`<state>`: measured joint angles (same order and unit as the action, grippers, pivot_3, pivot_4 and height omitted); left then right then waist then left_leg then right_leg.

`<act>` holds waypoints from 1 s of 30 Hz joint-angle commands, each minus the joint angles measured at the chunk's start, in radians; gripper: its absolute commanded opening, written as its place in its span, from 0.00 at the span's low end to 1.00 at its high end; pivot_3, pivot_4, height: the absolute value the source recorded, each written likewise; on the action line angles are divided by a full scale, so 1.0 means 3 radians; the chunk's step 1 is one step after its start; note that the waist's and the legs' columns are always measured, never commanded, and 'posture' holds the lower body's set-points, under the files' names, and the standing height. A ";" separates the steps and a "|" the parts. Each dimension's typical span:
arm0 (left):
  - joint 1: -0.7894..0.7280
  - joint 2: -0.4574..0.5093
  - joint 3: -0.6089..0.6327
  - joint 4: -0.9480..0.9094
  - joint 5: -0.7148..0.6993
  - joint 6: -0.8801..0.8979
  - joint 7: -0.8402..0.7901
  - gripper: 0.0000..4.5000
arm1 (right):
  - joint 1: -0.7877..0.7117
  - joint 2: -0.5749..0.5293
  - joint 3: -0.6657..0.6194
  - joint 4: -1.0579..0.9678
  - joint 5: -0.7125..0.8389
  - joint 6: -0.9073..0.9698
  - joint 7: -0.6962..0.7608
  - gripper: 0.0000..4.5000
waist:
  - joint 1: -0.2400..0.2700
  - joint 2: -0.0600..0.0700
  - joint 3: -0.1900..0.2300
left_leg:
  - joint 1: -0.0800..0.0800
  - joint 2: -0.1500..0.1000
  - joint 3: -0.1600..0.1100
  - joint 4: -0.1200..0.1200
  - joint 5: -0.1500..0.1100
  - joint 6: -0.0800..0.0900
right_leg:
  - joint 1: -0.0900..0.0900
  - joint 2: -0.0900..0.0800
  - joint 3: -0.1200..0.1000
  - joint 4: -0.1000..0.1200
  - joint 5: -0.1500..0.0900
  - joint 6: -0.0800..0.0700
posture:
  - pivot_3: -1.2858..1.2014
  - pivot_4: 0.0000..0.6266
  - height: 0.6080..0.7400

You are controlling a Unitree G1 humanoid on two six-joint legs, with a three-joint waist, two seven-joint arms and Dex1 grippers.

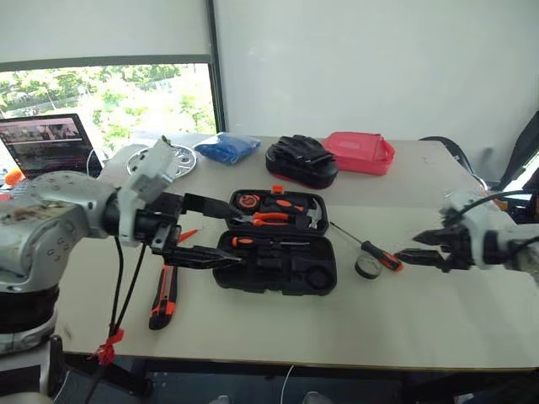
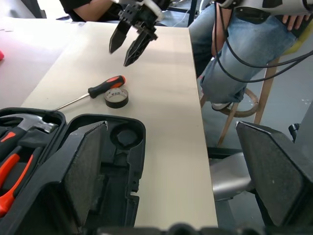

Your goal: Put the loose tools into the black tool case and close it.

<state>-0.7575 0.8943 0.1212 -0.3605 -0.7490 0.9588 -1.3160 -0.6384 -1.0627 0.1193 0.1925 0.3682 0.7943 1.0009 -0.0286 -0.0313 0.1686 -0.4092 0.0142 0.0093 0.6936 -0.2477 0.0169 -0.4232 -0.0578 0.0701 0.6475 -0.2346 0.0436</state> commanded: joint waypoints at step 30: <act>-0.0230 0.0000 -0.0200 0.0114 0.0011 -0.0464 0.0202 1.00 | -0.0796 0.0758 0.0572 0.1885 -0.1462 -0.1127 0.0286 0.52 | -0.0045 0.0001 0.0001 | 0.0004 -0.0001 -0.0004 -0.0001 0.0000 0.0000 | 0.0003 -0.0001 -0.0002 0.0001 0.0001 0.0000 | 0.52 0.24 1.00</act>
<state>-0.8056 0.8899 0.0550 -0.3279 -0.7483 0.8488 -1.2578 -0.8714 -0.8343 0.3034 0.7290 -0.0356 0.4805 1.1109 -0.0422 -0.0308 0.1688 -0.4077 0.0138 0.0081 0.6933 -0.2477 0.0168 -0.4217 -0.0582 0.0695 0.6478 -0.2344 0.0435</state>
